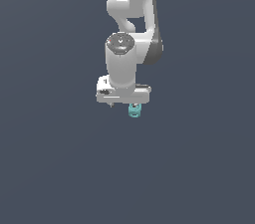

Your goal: Pick up the object and move it to a goal position.

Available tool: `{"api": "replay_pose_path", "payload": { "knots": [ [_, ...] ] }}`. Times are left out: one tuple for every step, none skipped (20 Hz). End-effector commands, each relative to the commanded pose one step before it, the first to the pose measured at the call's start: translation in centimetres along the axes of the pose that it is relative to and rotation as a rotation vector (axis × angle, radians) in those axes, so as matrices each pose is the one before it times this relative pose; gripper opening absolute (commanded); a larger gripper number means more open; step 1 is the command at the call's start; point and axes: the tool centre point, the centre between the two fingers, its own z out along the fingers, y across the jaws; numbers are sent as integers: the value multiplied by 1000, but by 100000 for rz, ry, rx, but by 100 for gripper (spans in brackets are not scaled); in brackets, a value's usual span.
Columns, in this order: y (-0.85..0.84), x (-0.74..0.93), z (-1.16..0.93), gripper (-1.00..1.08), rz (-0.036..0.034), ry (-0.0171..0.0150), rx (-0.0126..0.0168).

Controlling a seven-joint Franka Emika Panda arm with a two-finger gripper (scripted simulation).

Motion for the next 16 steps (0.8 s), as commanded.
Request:
{"api": "replay_pose_path", "payload": {
  "knots": [
    [1,0,0,100,0,0,0],
    [23,13,9,100,0,0,0],
    [40,25,-22,100,-65,80,61],
    [83,49,-13,100,-75,91,72],
    [114,67,-27,100,-117,134,107],
    [148,87,-41,100,-160,167,134],
    [169,99,-58,100,-201,182,148],
    [150,87,-55,100,-180,132,111],
    [115,68,-56,100,-165,94,84],
    [87,50,-45,100,-122,46,47],
    [57,28,-32,100,-66,11,16],
    [20,2,-17,100,0,0,0],
    [-61,-21,10,100,0,0,0],
    [-59,-36,70,100,147,-28,-39],
    [-95,-56,90,100,194,22,-14],
    [-114,-75,125,100,281,45,-12]
  ]
}}
